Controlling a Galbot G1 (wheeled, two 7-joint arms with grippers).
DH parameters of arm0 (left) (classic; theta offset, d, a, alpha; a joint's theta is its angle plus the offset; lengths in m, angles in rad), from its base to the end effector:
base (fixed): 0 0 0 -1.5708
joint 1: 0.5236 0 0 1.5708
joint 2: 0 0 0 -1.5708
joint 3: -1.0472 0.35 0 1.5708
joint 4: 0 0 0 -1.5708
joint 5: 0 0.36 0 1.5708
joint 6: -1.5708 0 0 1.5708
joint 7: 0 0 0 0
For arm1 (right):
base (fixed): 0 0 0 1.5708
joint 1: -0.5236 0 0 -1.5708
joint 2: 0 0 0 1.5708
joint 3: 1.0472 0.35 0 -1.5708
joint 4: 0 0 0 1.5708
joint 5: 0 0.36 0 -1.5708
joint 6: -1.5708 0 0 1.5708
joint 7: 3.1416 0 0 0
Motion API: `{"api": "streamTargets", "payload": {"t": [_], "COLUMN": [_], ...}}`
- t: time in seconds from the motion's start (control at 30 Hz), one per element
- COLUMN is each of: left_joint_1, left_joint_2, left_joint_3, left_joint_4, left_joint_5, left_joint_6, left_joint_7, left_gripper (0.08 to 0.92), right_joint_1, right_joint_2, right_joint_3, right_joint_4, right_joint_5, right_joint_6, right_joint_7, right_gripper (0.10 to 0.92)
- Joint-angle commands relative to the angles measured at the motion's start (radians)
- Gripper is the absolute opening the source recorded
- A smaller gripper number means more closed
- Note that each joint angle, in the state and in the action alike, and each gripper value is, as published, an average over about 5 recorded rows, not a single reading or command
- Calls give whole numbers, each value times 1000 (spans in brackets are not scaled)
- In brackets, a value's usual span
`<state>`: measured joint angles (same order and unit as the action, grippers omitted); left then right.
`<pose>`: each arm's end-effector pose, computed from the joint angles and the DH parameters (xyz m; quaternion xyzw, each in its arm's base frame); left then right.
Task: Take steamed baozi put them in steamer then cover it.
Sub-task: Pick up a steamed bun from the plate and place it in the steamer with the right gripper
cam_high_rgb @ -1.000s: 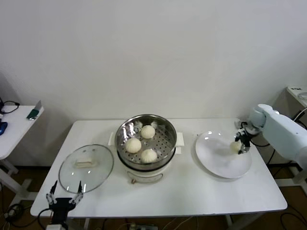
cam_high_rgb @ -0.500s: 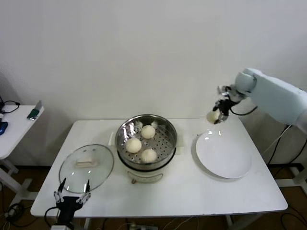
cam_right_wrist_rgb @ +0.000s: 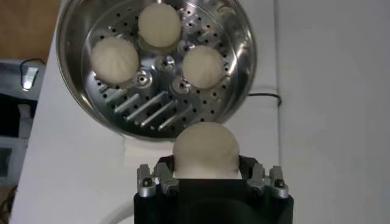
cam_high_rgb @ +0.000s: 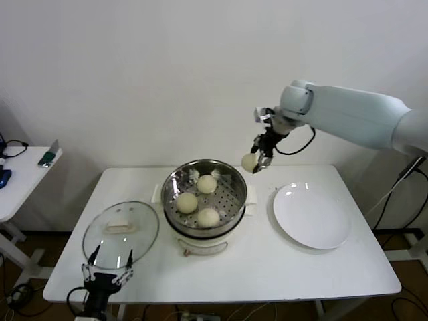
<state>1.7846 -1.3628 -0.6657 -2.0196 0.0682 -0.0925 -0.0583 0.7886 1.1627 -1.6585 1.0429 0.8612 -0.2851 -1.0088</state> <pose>0.1165 0.0850 -0.3492 0.0174 -0.9831 -0.1610 0.0853 0.6150 0.0229 -0.0181 0.5409 -0.5815 0.4817 0.3705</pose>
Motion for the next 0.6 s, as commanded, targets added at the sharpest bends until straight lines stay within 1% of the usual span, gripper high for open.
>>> {"api": "streamTargets", "payload": {"t": [0.03,0.3,0.6], "left_joint_1": [5,-20,-38], "left_joint_2": [20,15,18], "left_joint_3": [-1,0,-4], "left_joint_4": [-9,3,23], "left_joint_5": [1,1,-11], "left_joint_6": [-1,2,-3], "left_joint_7": [5,5,5], "left_gripper": [823,823,823], "right_joint_1": [22,-47,-98], "right_joint_2": [180,274,275], "right_joint_3": [-123,-137,-160], "right_joint_4": [38,-55,-74], "right_joint_5": [156,155,121], "right_joint_6": [-38,-30,-25], "right_joint_7": [45,36,50], "right_gripper": [679,679,680]}}
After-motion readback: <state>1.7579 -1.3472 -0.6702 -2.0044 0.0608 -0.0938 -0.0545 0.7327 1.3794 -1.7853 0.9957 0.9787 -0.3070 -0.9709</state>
